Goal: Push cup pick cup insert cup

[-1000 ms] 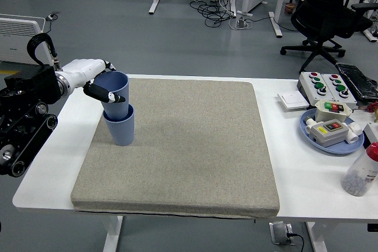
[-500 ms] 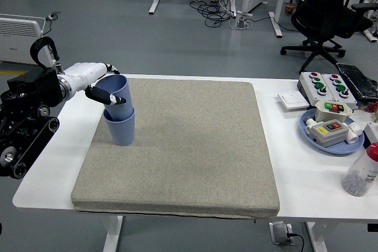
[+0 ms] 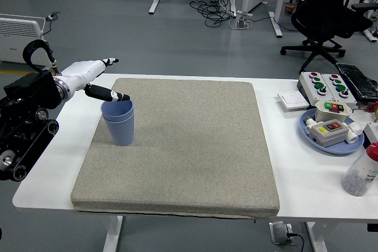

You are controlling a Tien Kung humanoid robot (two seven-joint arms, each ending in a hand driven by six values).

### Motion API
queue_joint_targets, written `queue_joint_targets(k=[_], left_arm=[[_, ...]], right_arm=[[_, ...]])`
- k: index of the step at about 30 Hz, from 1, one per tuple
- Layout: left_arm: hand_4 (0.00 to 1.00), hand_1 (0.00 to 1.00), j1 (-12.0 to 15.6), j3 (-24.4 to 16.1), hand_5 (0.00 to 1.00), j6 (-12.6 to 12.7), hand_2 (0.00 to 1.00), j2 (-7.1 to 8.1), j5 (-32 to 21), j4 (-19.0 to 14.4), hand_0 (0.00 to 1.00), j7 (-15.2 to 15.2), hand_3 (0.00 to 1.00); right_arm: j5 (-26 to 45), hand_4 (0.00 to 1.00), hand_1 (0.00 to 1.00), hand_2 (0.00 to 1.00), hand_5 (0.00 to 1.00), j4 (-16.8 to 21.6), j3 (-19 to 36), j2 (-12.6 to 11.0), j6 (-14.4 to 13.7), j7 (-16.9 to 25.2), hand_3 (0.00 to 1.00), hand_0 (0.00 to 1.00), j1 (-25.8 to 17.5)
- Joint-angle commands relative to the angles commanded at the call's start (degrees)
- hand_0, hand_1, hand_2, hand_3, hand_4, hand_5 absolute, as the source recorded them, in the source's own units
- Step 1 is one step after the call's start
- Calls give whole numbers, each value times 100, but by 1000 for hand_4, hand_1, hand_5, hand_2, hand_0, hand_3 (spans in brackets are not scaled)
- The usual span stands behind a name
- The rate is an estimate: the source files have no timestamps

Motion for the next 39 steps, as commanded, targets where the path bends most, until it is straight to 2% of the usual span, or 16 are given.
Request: queue_joint_targets(k=[1, 6, 7, 8, 10, 12, 13, 17, 18, 19, 23, 26, 29, 34, 39], left_arm=[[808, 827, 28, -28, 866, 150, 887, -9, -138, -11, 754, 8, 914], [808, 827, 482, -437, 866, 1289, 887, -161, -1293, -218, 754, 78, 914], [694, 762, 601, -545, 959, 1512, 789, -199, -1516, -286, 703, 32, 804], [694, 762, 675, -600, 959, 1680, 789, -215, -1699, -315, 703, 9, 804], [694, 762, 887, -768, 959, 2163, 789, -276, -2183, -410, 703, -115, 804], [694, 762, 1193, -1002, 959, 2590, 789, -370, -2667, -562, 703, -387, 804], [638, 815, 1290, -1066, 998, 2711, 825, -400, -2928, -615, 756, -478, 816], [638, 815, 1744, -1329, 998, 2820, 825, -521, -3896, -938, 756, -939, 816], [638, 815, 1877, -1416, 998, 2790, 825, -564, -4157, -1051, 756, -1047, 816], [633, 860, 1994, -1488, 998, 2738, 880, -599, -4380, -1144, 807, -1099, 844], [633, 860, 2512, -1743, 998, 2429, 880, -700, -5312, -1546, 807, -1150, 844], [633, 880, 2892, -1828, 998, 2325, 897, -771, -6056, -1837, 830, -1269, 858], [633, 880, 3312, -1779, 998, 2250, 897, -853, -6801, -2128, 830, -1417, 858], [628, 887, 3736, -1550, 998, 2154, 904, -937, -7886, -2289, 849, -1564, 868], [627, 888, 3957, -1317, 998, 2143, 906, -918, -8073, -2305, 855, -1616, 870]], right_arm=[[-1, 194, 604, 688, 535, 0, 2, 1, -1, 0, 618, 710, -1], [4, 194, 604, 688, 535, -3, -1, 4, -2, 3, 618, 710, -10], [4, 194, 603, 687, 535, -3, -1, 5, -3, 3, 618, 710, -13], [4, 194, 603, 687, 535, -3, -1, 6, -3, 3, 618, 710, -14], [20, 194, 603, 687, 535, -3, -11, 7, -4, 7, 618, 710, -18], [36, 194, 603, 687, 535, -4, -21, 10, -5, 12, 618, 710, -17], [37, 194, 602, 688, 535, -5, -22, 11, -5, 13, 618, 710, -14], [35, 194, 602, 688, 535, -6, -28, 7, -4, 16, 618, 710, 4], [48, 194, 602, 688, 535, -6, -36, 6, -5, 21, 618, 710, 15], [59, 194, 602, 688, 535, -6, -45, 4, -6, 27, 618, 710, 26], [106, 194, 602, 688, 535, -9, -79, -3, -13, 51, 618, 710, 65], [124, 194, 603, 688, 533, -11, -92, -7, -18, 64, 618, 710, 91], [194, 194, 603, 688, 533, -13, -128, -8, -30, 92, 618, 710, 117], [202, 194, 603, 688, 535, -16, -118, -2, -43, 102, 617, 710, 146], [179, 194, 604, 687, 535, -15, -107, -2, -46, 101, 617, 709, 174]])
